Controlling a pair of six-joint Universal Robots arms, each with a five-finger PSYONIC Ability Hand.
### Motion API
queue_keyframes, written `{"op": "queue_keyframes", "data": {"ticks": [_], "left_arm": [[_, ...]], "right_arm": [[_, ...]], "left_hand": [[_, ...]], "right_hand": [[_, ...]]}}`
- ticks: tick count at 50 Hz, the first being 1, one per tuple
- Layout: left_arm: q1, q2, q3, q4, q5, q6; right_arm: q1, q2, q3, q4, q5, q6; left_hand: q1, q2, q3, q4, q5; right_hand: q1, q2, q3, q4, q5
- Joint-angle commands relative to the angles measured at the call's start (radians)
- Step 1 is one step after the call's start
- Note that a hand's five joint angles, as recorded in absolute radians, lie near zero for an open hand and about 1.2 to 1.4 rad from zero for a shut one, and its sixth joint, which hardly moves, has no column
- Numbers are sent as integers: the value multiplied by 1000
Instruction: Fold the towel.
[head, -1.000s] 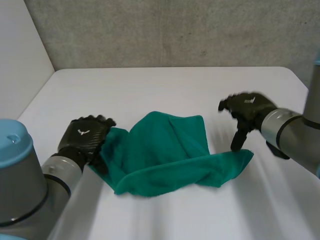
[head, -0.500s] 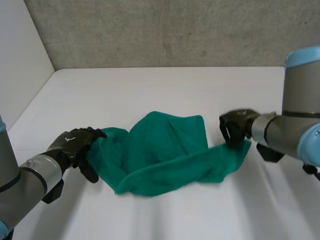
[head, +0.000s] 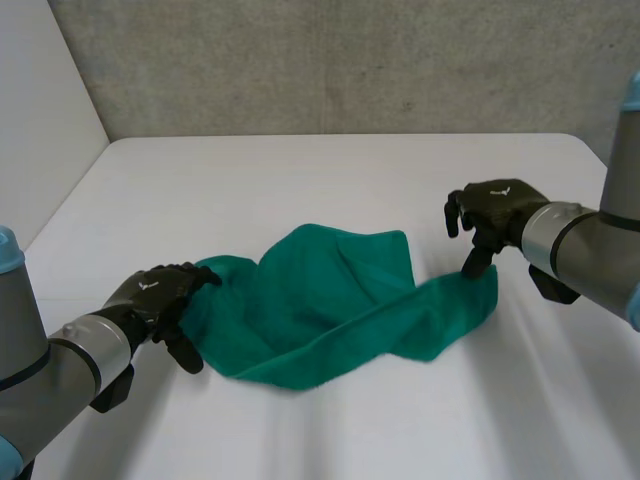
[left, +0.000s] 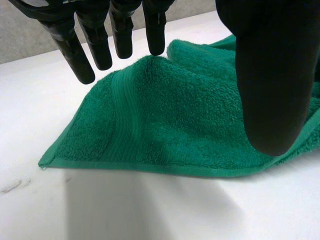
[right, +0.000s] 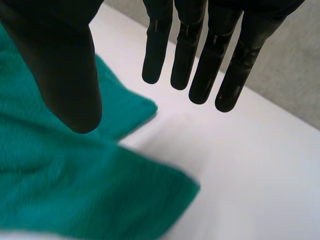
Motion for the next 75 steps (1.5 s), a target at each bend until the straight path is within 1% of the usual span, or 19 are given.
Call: {"op": "queue_keyframes", "data": {"ticks": [1,10,15,21,24,28,31,32,33,34,35,37,38,42,51,54,55,63,75], "left_arm": [[0,0,-1,0,-1,-1],[2,0,-12,0,-1,-1],[-7,0,-14,0,-2,-1],[-11,8,-28,0,-2,-1],[-9,16,-35,0,-2,-1],[-8,26,-40,0,-2,-1],[-9,28,-41,-2,-1,-1],[-9,28,-41,-2,-1,-1],[-11,28,-43,-2,-1,-1],[-11,28,-43,-2,-1,-1],[-12,28,-43,-2,-1,-1],[-17,28,-49,-2,-1,-1],[-20,28,-49,-2,1,-1],[-35,28,-49,-2,1,1],[-57,16,-48,12,-2,-4],[-66,0,-40,18,-5,-5],[-66,-6,-40,20,-7,-8],[-78,-62,-15,35,-13,-79],[-98,-145,20,121,-30,-96]], "right_arm": [[0,38,-11,-2,0,-17],[-2,67,-17,-2,3,-69],[-2,147,-77,5,4,-69],[-3,225,-147,24,4,-61],[-3,277,-204,62,4,-60],[-5,383,-328,172,4,-55],[-5,401,-355,199,4,-54],[-6,421,-387,226,4,-54],[-6,421,-387,226,4,-54],[-6,423,-395,232,4,-52],[-11,421,-405,239,3,-52],[-12,420,-411,239,1,-51],[-14,417,-415,233,-2,-43],[-11,360,-430,223,-6,5],[-6,68,-332,113,-12,78],[-5,16,-315,102,-12,86],[3,-44,-300,95,-12,97],[26,-209,-290,93,-12,147],[69,-275,-306,93,3,167]], "left_hand": [[-7,5,0,4,13],[-7,5,0,4,13],[-4,8,3,7,16],[-4,8,3,7,16],[-1,11,6,10,19],[-1,11,6,10,19],[-1,11,6,10,19],[-1,11,6,10,19],[-1,11,6,10,19],[-1,11,6,10,19],[-1,11,6,10,19],[-1,11,6,10,19],[-1,11,6,10,19],[-1,11,6,10,19],[-1,11,6,10,19],[2,14,8,13,22],[2,14,8,13,22],[22,34,29,33,43],[160,172,167,171,181]], "right_hand": [[83,-20,2,3,-10],[-55,-158,-136,-135,-148],[-132,-234,-212,-211,-224],[-132,-234,-212,-211,-224],[-126,-228,-206,-206,-219],[-91,-193,-171,-171,-184],[-44,-146,-124,-123,-136],[107,5,27,28,15],[109,7,28,29,16],[213,111,133,134,121],[505,403,425,426,413],[809,707,729,729,716],[812,710,732,733,720],[812,710,732,733,720],[812,710,732,733,720],[812,710,732,733,720],[812,710,732,733,720],[812,710,732,733,720],[812,710,732,733,720]]}}
